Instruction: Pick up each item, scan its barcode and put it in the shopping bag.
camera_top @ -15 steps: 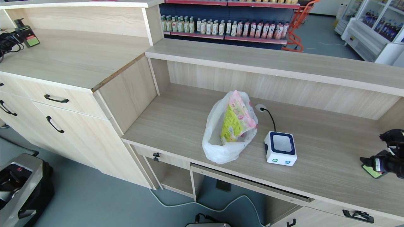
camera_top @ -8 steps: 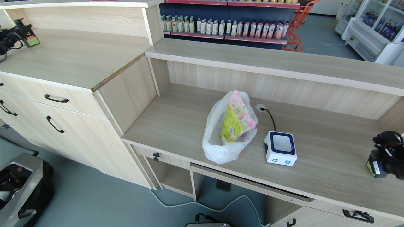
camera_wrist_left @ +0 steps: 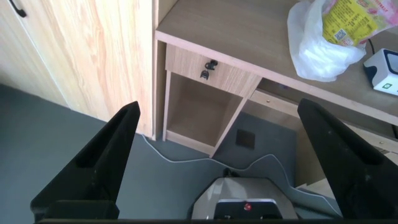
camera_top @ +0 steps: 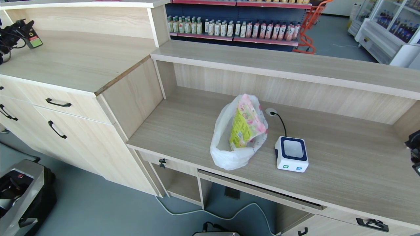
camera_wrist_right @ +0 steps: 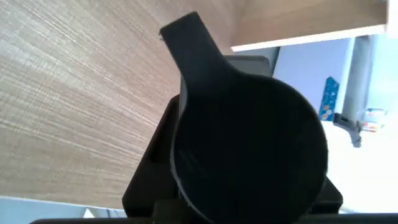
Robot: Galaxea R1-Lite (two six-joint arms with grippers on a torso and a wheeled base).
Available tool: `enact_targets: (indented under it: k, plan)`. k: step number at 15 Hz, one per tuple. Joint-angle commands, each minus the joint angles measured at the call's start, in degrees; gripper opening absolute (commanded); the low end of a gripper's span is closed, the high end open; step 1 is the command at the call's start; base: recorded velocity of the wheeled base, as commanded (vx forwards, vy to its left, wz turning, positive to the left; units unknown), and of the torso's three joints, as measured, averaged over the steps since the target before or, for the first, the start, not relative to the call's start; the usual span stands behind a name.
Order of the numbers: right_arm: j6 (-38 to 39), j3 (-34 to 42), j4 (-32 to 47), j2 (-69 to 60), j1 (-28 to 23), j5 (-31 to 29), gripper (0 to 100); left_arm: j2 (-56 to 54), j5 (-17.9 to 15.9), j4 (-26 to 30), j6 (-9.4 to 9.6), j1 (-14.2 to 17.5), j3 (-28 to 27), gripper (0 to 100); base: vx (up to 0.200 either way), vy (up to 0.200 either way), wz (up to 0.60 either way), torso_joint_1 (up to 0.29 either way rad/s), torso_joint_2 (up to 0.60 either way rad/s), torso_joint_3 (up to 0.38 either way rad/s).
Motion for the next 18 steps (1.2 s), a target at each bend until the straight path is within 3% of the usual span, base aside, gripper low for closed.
enact_targets:
  k: [1,2,4,5,8,9,11,13,15,18]
  plan:
    - [-18.3,6.9,14.3,-32.2,9.6,6.3,0,0.0,0.0,0.0,-0.02,0.0,0.0,100,0.0,0.0,0.0,0.0,0.0,0.0]
    - [-21.8,7.4,15.6,-37.2,16.3,7.1,0,0.0,0.0,0.0,-0.02,0.0,0.0,100,0.0,0.0,0.0,0.0,0.0,0.0]
    - [-36.7,7.6,16.4,-42.7,27.8,8.7,0,0.0,0.0,0.0,-0.02,0.0,0.0,100,0.0,0.0,0.0,0.0,0.0,0.0]
    - [-42.7,7.9,16.1,-42.3,34.0,12.6,0,0.0,0.0,0.0,-0.02,0.0,0.0,100,0.0,0.0,0.0,0.0,0.0,0.0]
    - [-62.1,7.5,12.9,-37.1,45.2,22.3,0,0.0,0.0,0.0,-0.02,0.0,0.0,100,0.0,0.0,0.0,0.0,0.0,0.0]
    - [-67.8,7.2,6.4,-32.3,53.6,28.3,0,0.0,0.0,0.0,-0.02,0.0,0.0,100,0.0,0.0,0.0,0.0,0.0,0.0]
    - [-72.3,6.6,-6.2,-27.3,63.1,35.6,0,0.0,0.0,0.0,-0.02,0.0,0.0,100,0.0,0.0,0.0,0.0,0.0,0.0]
    - [-72.5,7.3,-12.8,-28.3,63.7,36.2,0,0.0,0.0,0.0,-0.02,0.0,0.0,100,0.0,0.0,0.0,0.0,0.0,0.0]
    - [-73.5,8.0,-13.4,-28.8,65.0,37.1,0,0.0,0.0,0.0,-0.02,0.0,0.0,100,0.0,0.0,0.0,0.0,0.0,0.0]
    - [-76.2,8.3,-12.9,-30.8,69.1,44.4,0,0.0,0.0,0.0,-0.02,0.0,0.0,100,0.0,0.0,0.0,0.0,0.0,0.0]
